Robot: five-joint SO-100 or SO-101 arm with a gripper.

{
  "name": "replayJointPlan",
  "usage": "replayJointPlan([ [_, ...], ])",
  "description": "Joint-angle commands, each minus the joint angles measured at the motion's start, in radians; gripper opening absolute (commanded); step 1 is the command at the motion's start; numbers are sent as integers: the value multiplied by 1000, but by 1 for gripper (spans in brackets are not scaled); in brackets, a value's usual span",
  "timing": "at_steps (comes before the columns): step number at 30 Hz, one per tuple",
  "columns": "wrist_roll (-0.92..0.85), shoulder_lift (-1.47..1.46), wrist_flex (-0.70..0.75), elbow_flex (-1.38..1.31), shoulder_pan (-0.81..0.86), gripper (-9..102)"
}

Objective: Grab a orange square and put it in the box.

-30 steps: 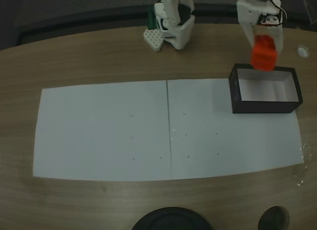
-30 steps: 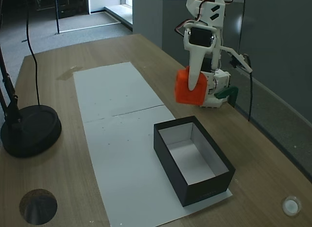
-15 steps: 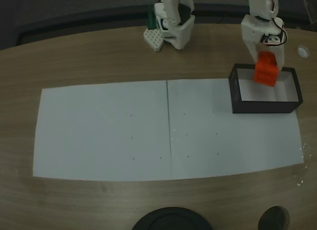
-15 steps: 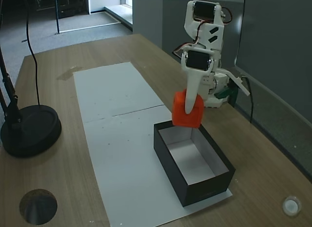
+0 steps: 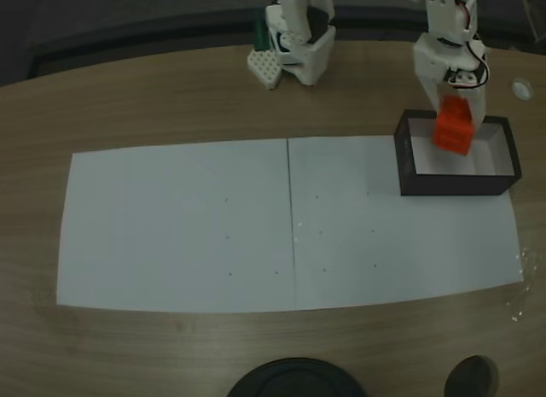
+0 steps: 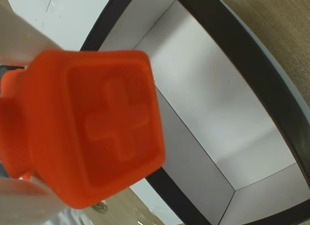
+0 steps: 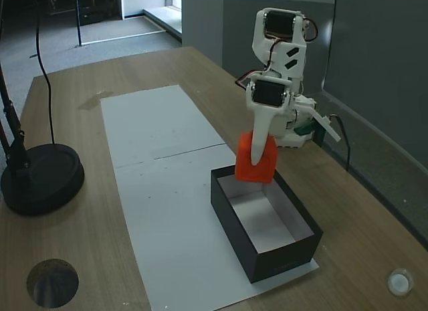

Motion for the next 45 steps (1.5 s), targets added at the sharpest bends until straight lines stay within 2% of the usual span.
replayJointPlan([
  [1,15,37,-40,0,3,9],
  [14,100,35,-100,35,-2,9],
  [20,91,35,-215,80,8,9],
  [29,89,-31,-233,46,40,9],
  [39,49,-43,-189,-44,75,9],
  [45,44,-41,-60,-28,-12,9],
])
